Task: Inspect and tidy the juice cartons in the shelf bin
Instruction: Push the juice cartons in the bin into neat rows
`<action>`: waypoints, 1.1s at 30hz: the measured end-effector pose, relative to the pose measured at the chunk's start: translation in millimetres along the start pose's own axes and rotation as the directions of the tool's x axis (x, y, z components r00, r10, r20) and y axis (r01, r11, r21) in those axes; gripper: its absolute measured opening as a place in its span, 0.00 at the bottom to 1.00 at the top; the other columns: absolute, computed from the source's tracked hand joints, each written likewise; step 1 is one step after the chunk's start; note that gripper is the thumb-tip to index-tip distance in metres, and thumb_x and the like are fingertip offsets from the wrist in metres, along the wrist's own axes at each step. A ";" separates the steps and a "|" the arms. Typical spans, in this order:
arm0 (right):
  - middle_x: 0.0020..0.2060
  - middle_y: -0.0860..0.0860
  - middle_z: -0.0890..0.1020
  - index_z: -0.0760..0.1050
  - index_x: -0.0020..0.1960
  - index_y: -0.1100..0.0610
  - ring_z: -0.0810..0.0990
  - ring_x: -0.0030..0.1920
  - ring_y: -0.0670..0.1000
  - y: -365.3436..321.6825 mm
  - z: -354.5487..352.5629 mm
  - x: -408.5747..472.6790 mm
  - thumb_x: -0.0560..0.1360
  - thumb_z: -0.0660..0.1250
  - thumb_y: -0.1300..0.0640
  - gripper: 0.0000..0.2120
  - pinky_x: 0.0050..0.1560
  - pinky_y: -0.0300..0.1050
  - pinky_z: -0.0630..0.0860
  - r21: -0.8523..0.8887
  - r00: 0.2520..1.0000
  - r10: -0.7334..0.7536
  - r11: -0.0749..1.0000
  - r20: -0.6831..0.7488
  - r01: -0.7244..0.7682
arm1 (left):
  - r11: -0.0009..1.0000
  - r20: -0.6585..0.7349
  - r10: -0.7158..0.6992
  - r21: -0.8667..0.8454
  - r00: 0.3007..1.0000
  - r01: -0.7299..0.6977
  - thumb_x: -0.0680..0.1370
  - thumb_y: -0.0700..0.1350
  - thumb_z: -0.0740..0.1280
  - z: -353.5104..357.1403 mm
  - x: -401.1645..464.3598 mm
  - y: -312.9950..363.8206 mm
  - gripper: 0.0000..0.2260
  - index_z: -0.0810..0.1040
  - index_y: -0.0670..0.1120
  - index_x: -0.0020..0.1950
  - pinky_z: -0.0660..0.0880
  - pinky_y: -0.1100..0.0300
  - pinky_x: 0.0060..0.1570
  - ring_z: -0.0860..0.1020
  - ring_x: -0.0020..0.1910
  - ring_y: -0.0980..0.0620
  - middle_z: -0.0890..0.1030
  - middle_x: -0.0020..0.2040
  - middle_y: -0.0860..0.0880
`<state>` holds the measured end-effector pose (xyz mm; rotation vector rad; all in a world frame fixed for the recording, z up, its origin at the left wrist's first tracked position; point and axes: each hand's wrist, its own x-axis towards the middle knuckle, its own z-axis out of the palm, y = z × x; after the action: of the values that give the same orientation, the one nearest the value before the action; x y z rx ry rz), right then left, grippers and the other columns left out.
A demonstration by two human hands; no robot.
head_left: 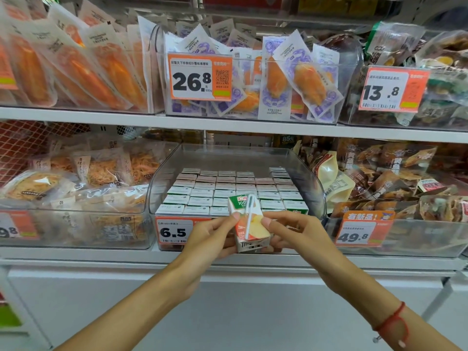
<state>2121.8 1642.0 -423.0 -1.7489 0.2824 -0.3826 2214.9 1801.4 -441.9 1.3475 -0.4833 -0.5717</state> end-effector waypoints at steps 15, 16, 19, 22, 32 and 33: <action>0.50 0.37 0.84 0.79 0.55 0.40 0.81 0.53 0.38 0.9 -8.9 -2.1 0.67 0.70 0.43 0.16 0.45 0.30 0.77 -0.052 0.968 -0.219 0.973 0.125 0.227 | 0.870 0.241 0.329 0.299 0.913 -0.392 0.77 0.52 0.66 -7.3 -1.2 -3.2 0.18 0.70 0.64 0.65 0.72 0.72 0.57 0.74 0.63 0.66 0.77 0.63 0.64; 0.53 0.36 0.83 0.78 0.57 0.40 0.80 0.56 0.38 0.3 -11.1 -3.0 0.68 0.71 0.45 0.18 0.48 0.29 0.76 -0.078 0.955 -0.260 0.959 0.143 0.273 | 0.829 0.259 0.362 0.351 0.895 -0.437 0.77 0.53 0.66 -9.1 -1.7 -4.0 0.17 0.69 0.65 0.65 0.73 0.71 0.59 0.73 0.65 0.66 0.76 0.64 0.65; 0.56 0.34 0.81 0.77 0.59 0.41 0.76 0.61 0.36 -0.3 -14.9 -5.1 0.66 0.74 0.53 0.22 0.48 0.27 0.75 -0.119 0.927 -0.337 0.926 0.162 0.358 | 0.703 0.274 0.427 0.499 0.862 -0.507 0.77 0.56 0.65 -13.5 -2.7 -4.2 0.17 0.67 0.70 0.63 0.74 0.72 0.54 0.70 0.66 0.68 0.73 0.65 0.70; 0.55 0.32 0.81 0.77 0.59 0.41 0.75 0.61 0.35 -0.2 -13.3 -6.9 0.66 0.73 0.55 0.22 0.46 0.26 0.76 -0.099 0.914 -0.379 0.914 0.144 0.394 | 0.646 0.266 0.460 0.555 0.847 -0.525 0.76 0.57 0.64 -14.6 -3.3 -3.0 0.19 0.65 0.74 0.64 0.73 0.74 0.53 0.67 0.66 0.73 0.70 0.65 0.74; 0.60 0.25 0.73 0.65 0.65 0.24 0.73 0.62 0.33 -3.0 -1.1 -12.1 0.72 0.69 0.51 0.29 0.45 0.26 0.75 -0.260 0.888 -0.439 0.849 0.134 0.459 | 0.937 0.124 0.260 0.206 0.957 -0.282 0.73 0.55 0.68 -3.8 -8.7 -3.0 0.22 0.69 0.65 0.67 0.78 0.58 0.59 0.79 0.59 0.62 0.80 0.60 0.63; 0.60 0.23 0.72 0.64 0.65 0.23 0.73 0.61 0.32 -2.4 -0.1 -12.6 0.73 0.69 0.51 0.31 0.46 0.26 0.75 -0.260 0.893 -0.422 0.855 0.155 0.449 | 0.956 0.108 0.229 0.163 0.968 -0.244 0.73 0.55 0.68 -4.1 -8.5 -2.9 0.24 0.67 0.65 0.68 0.78 0.57 0.59 0.80 0.57 0.61 0.81 0.59 0.62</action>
<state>2110.2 1647.4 -421.9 -2.1159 -0.1435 -0.6092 2210.5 1809.6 -445.4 1.4098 -0.7706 -0.3979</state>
